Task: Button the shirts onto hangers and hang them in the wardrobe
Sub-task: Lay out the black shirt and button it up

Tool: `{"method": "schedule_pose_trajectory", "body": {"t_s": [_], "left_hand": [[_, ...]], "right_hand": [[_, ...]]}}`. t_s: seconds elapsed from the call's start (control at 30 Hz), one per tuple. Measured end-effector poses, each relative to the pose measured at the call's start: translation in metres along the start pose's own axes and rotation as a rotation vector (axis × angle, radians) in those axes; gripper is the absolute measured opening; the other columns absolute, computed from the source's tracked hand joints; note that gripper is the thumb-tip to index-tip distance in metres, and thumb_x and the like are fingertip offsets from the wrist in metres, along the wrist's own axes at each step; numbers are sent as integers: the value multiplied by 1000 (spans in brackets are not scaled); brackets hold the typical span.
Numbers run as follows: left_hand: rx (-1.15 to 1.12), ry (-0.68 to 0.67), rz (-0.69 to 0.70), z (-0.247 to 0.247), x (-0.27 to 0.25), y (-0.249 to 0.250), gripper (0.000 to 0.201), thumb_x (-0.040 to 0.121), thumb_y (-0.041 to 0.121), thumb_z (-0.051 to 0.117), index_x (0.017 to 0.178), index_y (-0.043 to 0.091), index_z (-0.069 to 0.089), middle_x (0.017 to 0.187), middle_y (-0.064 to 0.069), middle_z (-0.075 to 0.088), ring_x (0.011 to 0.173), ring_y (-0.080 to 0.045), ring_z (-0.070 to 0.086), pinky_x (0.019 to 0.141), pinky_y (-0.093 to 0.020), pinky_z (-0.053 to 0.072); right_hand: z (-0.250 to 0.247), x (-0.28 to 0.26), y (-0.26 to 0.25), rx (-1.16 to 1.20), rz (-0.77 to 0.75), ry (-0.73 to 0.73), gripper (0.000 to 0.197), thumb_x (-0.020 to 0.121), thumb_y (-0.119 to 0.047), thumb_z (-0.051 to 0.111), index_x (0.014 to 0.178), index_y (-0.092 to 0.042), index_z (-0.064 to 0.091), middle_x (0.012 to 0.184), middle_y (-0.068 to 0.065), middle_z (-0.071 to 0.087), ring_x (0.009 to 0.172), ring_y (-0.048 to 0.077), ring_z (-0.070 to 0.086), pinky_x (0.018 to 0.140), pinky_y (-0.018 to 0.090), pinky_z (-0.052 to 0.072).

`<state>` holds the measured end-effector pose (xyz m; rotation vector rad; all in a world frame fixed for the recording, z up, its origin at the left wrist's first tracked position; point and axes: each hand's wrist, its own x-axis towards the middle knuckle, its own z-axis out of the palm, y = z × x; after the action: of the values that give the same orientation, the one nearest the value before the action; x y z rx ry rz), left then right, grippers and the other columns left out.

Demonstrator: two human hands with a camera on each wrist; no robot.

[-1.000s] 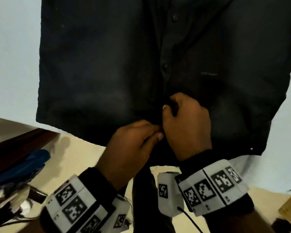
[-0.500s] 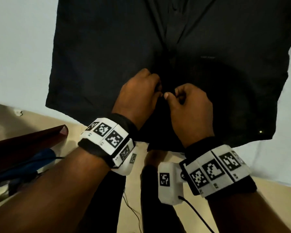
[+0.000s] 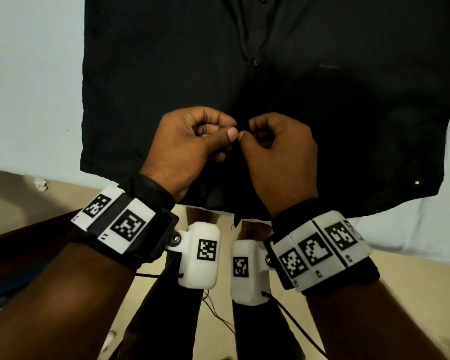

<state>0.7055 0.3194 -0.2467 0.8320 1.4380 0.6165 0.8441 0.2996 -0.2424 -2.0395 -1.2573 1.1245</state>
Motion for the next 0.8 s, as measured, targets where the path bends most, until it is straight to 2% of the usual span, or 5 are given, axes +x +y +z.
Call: {"method": "schedule_pose_trajectory", "body": {"t_s": [0.1, 0.3, 0.57, 0.7, 0.8], "left_hand": [[-8, -3, -13, -4, 0, -1, 8, 87, 2, 74, 88, 9, 72, 72, -5, 69, 65, -10, 65, 61, -20, 55], [23, 28, 20, -6, -2, -1, 10, 87, 2, 74, 97, 1, 73, 83, -15, 74, 71, -15, 72, 69, -24, 61], [3, 58, 42, 1, 1, -3, 5, 91, 0, 70, 95, 0, 73, 81, -10, 75, 76, -19, 75, 74, -30, 63], [20, 16, 48, 2, 2, -2, 10, 91, 13, 73, 92, 3, 74, 88, -16, 76, 87, -32, 75, 81, -42, 63], [22, 3, 42, 1, 4, -3, 5, 89, 11, 76, 88, 7, 75, 86, -15, 76, 87, -32, 75, 80, -41, 63]], "right_hand": [[6, -2, -2, 60, 8, 53, 8, 89, -18, 70, 97, -18, 73, 81, -15, 66, 77, -3, 64, 74, 9, 51], [9, -7, -2, 55, -29, 55, 7, 90, -18, 71, 94, -22, 73, 75, -24, 57, 75, -15, 59, 69, -2, 42], [0, -4, 7, 100, -143, -6, 10, 88, -16, 67, 91, -20, 77, 81, -17, 69, 80, -5, 67, 76, 9, 51], [-1, -2, 11, -28, -217, 23, 12, 90, -20, 66, 92, -21, 79, 81, -19, 65, 80, -3, 64, 76, 5, 48], [-2, -1, 13, -34, -240, 10, 13, 88, -19, 68, 92, -20, 80, 83, -19, 64, 85, -2, 63, 76, 4, 46]]}}
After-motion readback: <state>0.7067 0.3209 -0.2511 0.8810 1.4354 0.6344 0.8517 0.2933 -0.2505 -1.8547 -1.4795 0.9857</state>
